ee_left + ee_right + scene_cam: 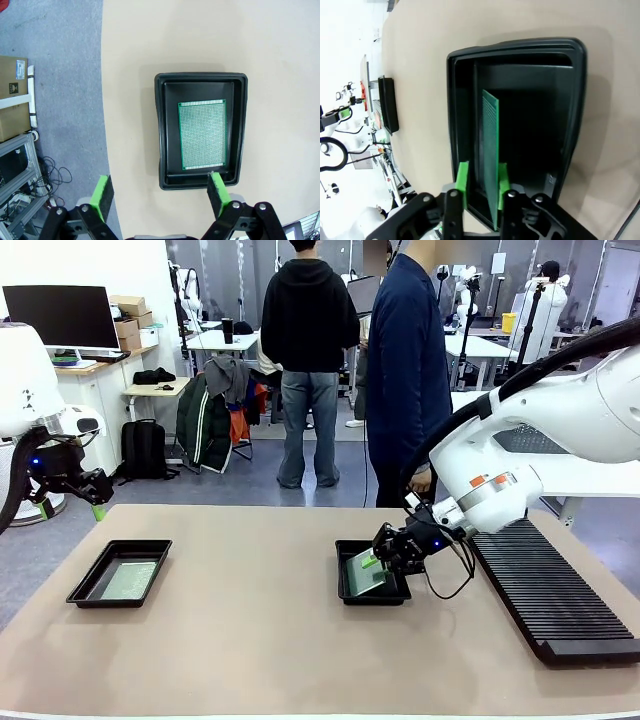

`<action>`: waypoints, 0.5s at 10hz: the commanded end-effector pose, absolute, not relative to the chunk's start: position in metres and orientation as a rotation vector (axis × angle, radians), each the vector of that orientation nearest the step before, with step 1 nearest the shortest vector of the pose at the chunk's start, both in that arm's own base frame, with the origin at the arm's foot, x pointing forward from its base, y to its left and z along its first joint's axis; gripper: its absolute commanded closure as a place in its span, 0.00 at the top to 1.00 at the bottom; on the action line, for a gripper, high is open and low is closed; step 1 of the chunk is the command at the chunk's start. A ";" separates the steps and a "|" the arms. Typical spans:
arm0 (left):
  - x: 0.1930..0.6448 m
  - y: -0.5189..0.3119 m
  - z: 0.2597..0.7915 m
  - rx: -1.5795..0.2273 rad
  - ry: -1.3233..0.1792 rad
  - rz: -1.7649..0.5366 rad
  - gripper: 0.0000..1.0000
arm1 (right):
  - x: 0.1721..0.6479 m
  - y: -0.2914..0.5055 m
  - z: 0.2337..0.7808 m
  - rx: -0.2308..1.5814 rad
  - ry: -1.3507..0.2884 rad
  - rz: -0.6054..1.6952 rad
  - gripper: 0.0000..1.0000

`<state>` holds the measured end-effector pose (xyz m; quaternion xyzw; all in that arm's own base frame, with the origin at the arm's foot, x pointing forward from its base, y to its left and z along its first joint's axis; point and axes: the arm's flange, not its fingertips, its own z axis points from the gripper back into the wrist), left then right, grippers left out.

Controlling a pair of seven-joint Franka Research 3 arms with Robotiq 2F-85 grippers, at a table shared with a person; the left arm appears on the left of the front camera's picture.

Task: Inspect and transfer BCBs to ESD trays.
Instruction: Pick up the Blank PCB from the PCB Rack and place it in the right ESD tray.

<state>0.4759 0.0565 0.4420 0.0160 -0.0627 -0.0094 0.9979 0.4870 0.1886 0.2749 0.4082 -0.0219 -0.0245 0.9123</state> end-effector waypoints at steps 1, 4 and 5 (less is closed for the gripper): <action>0.475 0.057 0.442 0.032 -0.125 -0.017 1.00 | 0.481 0.192 0.292 0.748 -0.039 -0.084 0.45; 0.475 0.057 0.442 0.032 -0.125 -0.017 1.00 | 0.475 0.190 0.323 0.651 -0.036 -0.089 0.66; 0.475 0.057 0.442 0.032 -0.125 -0.017 1.00 | 0.473 0.188 0.336 0.609 -0.031 -0.092 0.73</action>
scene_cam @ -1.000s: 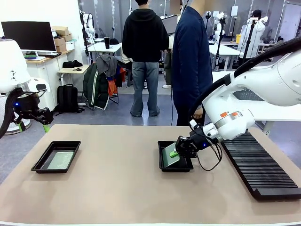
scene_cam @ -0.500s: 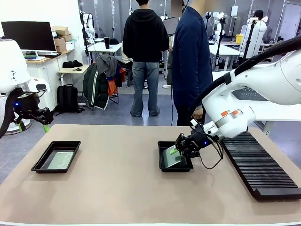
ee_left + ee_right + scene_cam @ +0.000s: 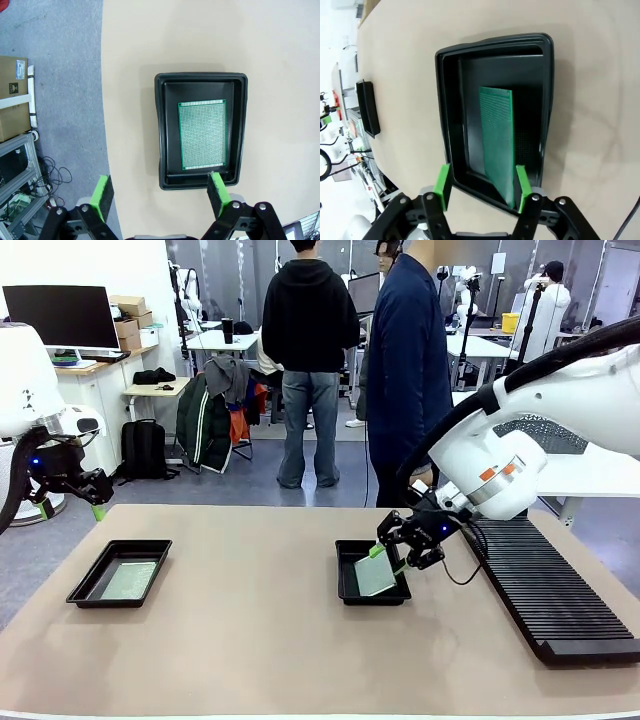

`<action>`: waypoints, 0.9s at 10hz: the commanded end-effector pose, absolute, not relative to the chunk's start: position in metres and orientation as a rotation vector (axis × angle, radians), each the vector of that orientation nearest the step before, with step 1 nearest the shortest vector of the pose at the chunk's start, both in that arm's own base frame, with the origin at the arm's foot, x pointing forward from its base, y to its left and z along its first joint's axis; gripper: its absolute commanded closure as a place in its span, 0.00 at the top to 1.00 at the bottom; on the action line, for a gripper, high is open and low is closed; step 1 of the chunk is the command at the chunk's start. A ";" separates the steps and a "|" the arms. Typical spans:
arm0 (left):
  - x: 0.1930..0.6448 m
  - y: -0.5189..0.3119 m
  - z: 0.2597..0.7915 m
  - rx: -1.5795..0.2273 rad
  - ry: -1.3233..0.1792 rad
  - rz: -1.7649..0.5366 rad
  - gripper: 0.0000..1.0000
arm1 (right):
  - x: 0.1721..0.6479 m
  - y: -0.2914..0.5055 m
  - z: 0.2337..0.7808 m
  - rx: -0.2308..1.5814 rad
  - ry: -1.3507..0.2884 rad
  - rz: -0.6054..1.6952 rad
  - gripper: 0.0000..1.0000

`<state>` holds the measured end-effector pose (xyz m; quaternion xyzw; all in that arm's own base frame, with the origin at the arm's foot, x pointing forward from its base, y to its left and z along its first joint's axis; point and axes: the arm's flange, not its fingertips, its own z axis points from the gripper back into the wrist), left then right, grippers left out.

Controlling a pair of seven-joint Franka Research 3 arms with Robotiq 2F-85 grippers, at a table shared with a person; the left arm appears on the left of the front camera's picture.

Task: Inspect and transfer BCBs to ESD trays.
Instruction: Pick up the Blank PCB from the PCB Rack and place it in the right ESD tray.

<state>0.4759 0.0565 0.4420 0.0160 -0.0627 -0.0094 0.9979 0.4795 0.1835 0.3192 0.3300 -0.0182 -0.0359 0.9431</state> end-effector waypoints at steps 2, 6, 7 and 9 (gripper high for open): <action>0.475 0.057 0.442 0.032 -0.125 -0.017 1.00 | 0.470 0.186 0.357 0.539 -0.023 -0.086 0.87; 0.475 0.057 0.442 0.032 -0.125 -0.017 1.00 | 0.471 0.188 0.395 0.353 0.009 -0.051 1.00; 0.475 0.057 0.442 0.032 -0.125 -0.017 1.00 | 0.470 0.189 0.402 0.319 0.011 -0.051 1.00; 0.475 0.057 0.442 0.032 -0.125 -0.017 1.00 | 0.471 0.192 0.413 0.295 0.009 -0.041 1.00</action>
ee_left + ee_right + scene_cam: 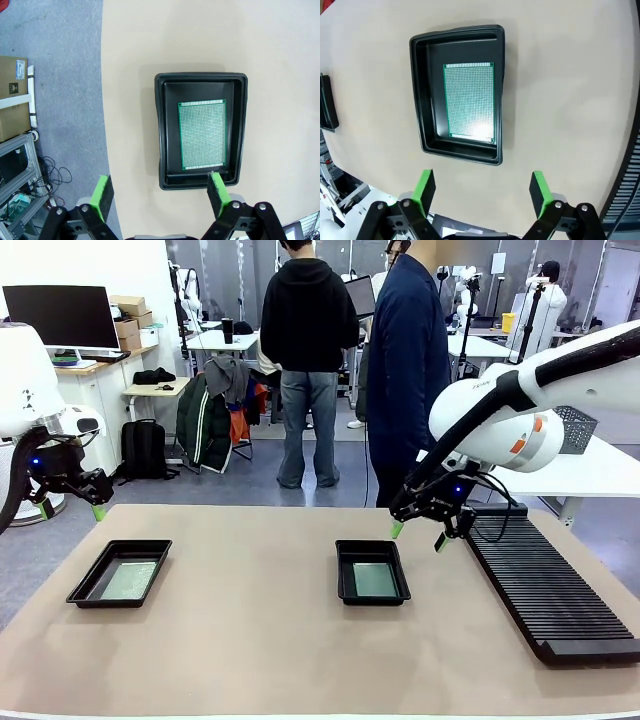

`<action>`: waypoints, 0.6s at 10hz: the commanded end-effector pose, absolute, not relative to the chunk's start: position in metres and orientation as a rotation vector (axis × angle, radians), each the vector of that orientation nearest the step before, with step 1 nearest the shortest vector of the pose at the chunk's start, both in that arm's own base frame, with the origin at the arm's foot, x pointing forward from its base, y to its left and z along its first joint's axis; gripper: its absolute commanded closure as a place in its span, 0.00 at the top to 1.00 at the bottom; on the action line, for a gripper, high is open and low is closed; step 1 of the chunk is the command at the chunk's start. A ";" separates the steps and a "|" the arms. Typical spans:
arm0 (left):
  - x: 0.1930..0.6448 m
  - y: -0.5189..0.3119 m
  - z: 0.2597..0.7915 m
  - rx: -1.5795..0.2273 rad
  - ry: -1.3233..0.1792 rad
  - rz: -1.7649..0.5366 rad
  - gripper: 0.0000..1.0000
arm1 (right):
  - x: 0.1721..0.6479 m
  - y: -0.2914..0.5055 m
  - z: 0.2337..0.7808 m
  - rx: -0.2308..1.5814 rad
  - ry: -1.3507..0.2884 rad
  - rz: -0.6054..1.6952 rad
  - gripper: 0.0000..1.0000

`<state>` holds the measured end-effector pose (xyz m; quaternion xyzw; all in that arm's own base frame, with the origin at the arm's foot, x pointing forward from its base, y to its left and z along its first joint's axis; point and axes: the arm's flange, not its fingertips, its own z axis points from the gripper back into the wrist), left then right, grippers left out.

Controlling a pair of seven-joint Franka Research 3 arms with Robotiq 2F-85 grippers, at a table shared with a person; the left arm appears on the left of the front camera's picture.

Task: Inspect and transfer BCBs to ESD trays.
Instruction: Pick up the Blank PCB from the PCB Rack and place it in the right ESD tray.

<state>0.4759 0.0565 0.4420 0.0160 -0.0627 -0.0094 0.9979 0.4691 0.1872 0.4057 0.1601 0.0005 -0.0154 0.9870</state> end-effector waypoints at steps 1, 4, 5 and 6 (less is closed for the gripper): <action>0.475 0.057 0.442 0.032 -0.125 -0.017 1.00 | 0.471 0.192 0.416 0.284 0.008 -0.044 1.00; 0.475 0.057 0.442 0.032 -0.125 -0.017 1.00 | 0.471 0.189 0.414 0.311 0.001 -0.022 1.00; 0.475 0.057 0.442 0.032 -0.125 -0.017 1.00 | 0.471 0.189 0.414 0.311 0.001 -0.022 1.00; 0.475 0.057 0.442 0.032 -0.125 -0.017 1.00 | 0.471 0.189 0.414 0.311 0.001 -0.022 1.00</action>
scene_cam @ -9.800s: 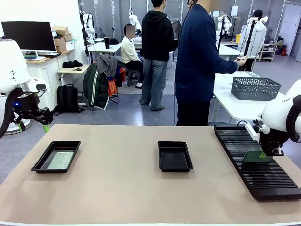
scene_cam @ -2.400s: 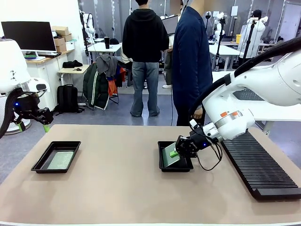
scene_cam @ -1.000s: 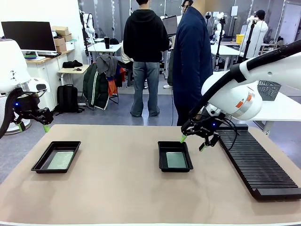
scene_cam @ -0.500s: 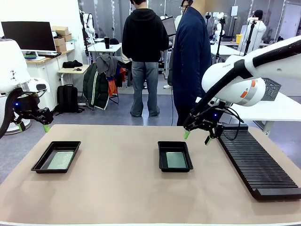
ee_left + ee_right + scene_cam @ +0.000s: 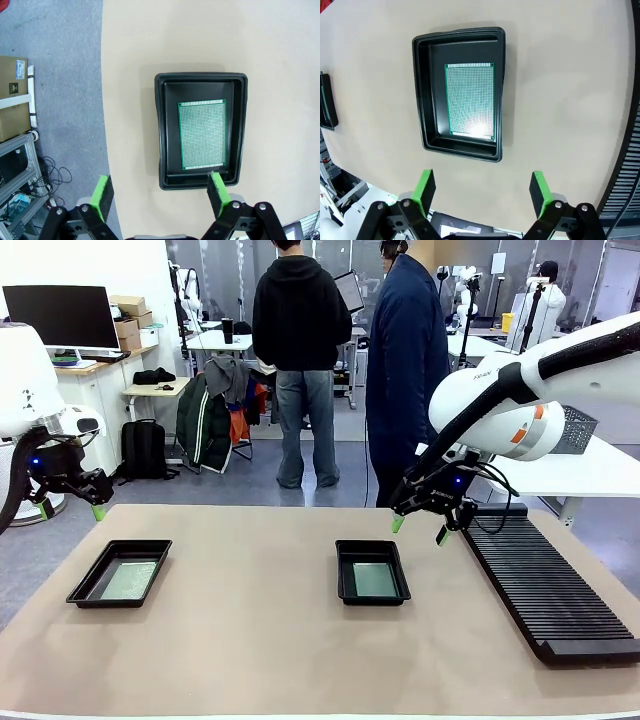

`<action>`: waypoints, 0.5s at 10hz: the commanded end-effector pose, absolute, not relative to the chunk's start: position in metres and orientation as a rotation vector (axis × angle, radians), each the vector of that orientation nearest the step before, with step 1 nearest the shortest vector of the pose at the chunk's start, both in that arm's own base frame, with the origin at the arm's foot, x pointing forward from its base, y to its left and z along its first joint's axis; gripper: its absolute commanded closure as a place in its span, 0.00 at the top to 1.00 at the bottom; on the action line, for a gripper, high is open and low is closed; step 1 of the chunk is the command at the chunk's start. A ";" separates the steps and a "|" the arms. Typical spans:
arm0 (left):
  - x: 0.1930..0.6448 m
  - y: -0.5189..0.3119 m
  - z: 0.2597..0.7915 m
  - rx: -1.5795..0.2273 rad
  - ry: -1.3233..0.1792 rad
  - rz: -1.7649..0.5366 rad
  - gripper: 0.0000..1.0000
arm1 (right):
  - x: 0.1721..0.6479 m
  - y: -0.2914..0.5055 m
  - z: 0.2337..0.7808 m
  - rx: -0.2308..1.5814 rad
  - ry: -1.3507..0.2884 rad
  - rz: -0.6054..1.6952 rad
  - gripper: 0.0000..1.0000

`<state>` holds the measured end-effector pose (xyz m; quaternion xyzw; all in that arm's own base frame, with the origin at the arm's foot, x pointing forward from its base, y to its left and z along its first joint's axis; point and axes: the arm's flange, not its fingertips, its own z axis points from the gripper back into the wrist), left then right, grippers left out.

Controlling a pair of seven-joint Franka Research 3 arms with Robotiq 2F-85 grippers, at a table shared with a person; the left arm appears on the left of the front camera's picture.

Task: Inspect and transfer BCBs to ESD trays.
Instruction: Pick up the Blank PCB from the PCB Rack and place it in the right ESD tray.

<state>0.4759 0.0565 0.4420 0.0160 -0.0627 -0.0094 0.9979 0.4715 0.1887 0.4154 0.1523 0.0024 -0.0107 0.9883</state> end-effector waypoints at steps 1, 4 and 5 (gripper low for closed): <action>0.475 0.057 0.442 0.032 -0.125 -0.017 1.00 | 0.471 0.189 0.414 0.311 0.001 -0.022 1.00; 0.475 0.057 0.442 0.032 -0.125 -0.017 1.00 | 0.471 0.189 0.414 0.311 0.001 -0.022 1.00; 0.475 0.057 0.442 0.032 -0.125 -0.017 1.00 | 0.471 0.189 0.414 0.311 0.001 -0.022 1.00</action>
